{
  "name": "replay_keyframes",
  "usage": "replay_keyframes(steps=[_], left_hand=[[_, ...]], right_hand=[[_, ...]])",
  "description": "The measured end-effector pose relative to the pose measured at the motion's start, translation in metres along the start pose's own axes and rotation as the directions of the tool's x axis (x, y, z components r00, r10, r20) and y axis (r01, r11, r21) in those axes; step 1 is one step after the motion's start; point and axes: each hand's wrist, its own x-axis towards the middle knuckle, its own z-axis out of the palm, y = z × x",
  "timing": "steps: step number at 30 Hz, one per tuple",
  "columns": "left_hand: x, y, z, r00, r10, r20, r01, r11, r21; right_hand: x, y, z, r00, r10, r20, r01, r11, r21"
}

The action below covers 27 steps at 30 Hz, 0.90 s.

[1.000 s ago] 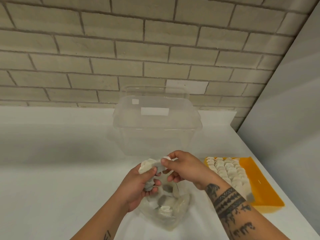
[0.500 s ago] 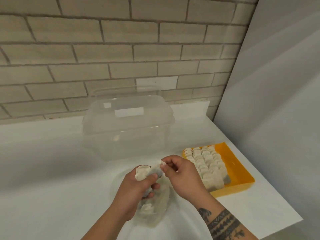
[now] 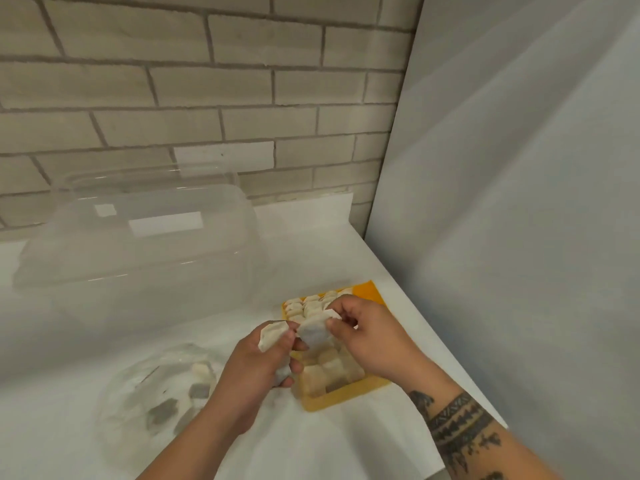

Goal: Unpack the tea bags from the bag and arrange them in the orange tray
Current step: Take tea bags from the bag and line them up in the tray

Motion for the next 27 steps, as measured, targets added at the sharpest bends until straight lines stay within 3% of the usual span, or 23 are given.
replay_keyframes(steps=[3,7,10,15,19,27], left_hand=[[0.014,-0.004,0.013,0.996,0.011,-0.094,-0.008,0.999,0.038],[0.034,-0.016,0.019,0.955,0.067,-0.287,0.021,0.955,0.294],[0.043,-0.026,0.023,0.929,0.09,-0.358,0.092,0.883,0.461],[0.05,-0.035,0.036,0.909,0.065,-0.411,0.157,0.861,0.484],[0.047,-0.04,0.044,0.89,0.09,-0.447,0.165,0.851,0.499],[0.045,-0.048,0.048,0.87,0.147,-0.47,0.129,0.853,0.506]], right_hand=[[0.015,0.021,-0.046,1.0,0.014,0.021,-0.012,0.993,-0.117],[0.034,0.047,-0.079,0.984,0.017,0.175,0.05,0.928,-0.37],[0.042,0.068,-0.074,0.948,0.02,0.318,0.159,0.836,-0.526],[0.04,0.095,-0.059,0.889,0.015,0.457,0.29,0.753,-0.59],[0.035,0.105,-0.048,0.894,-0.071,0.442,0.367,0.681,-0.633],[0.03,0.113,-0.05,0.949,-0.127,0.289,0.286,0.733,-0.618]])
